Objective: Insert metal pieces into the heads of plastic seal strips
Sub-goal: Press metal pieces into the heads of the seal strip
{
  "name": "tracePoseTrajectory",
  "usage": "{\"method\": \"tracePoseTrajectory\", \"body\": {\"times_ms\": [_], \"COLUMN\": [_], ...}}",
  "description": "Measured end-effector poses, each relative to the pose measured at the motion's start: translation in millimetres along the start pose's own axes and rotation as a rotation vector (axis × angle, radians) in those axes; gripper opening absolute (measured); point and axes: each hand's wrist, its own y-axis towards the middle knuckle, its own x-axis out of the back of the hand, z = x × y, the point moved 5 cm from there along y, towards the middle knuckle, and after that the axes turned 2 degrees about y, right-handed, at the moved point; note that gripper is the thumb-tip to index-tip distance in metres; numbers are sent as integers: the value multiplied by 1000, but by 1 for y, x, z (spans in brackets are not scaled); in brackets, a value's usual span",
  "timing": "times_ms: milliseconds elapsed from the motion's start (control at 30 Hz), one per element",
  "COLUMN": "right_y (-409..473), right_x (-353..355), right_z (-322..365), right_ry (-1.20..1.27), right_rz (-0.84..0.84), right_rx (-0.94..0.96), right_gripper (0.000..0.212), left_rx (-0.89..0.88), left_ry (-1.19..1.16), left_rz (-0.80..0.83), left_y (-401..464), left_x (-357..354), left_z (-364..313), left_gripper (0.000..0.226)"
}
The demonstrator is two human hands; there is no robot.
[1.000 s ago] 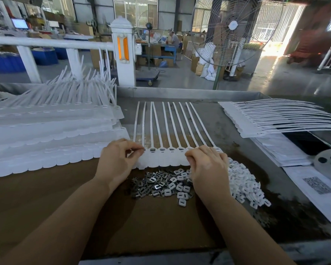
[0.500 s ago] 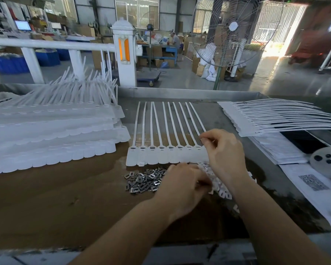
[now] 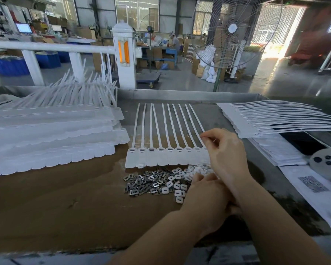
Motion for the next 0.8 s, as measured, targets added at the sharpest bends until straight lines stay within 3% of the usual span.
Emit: {"method": "tracePoseTrajectory", "body": {"times_ms": [267,567,800], "right_y": [0,-3,0], "right_x": [-1,-32,-47], "right_z": [-7,-11,-14], "right_ry": [40,-34,-93], "right_rz": [-30,53,63], "right_rx": [-29,-6,52], "right_gripper": [12,13,12], "left_rx": [251,333,290], "left_ry": [-80,-67,-106], "left_rz": [-209,-216,-151], "left_y": [13,7,-14], "left_x": [32,55,69], "left_z": [57,94,113], "left_gripper": [20,20,13]}}
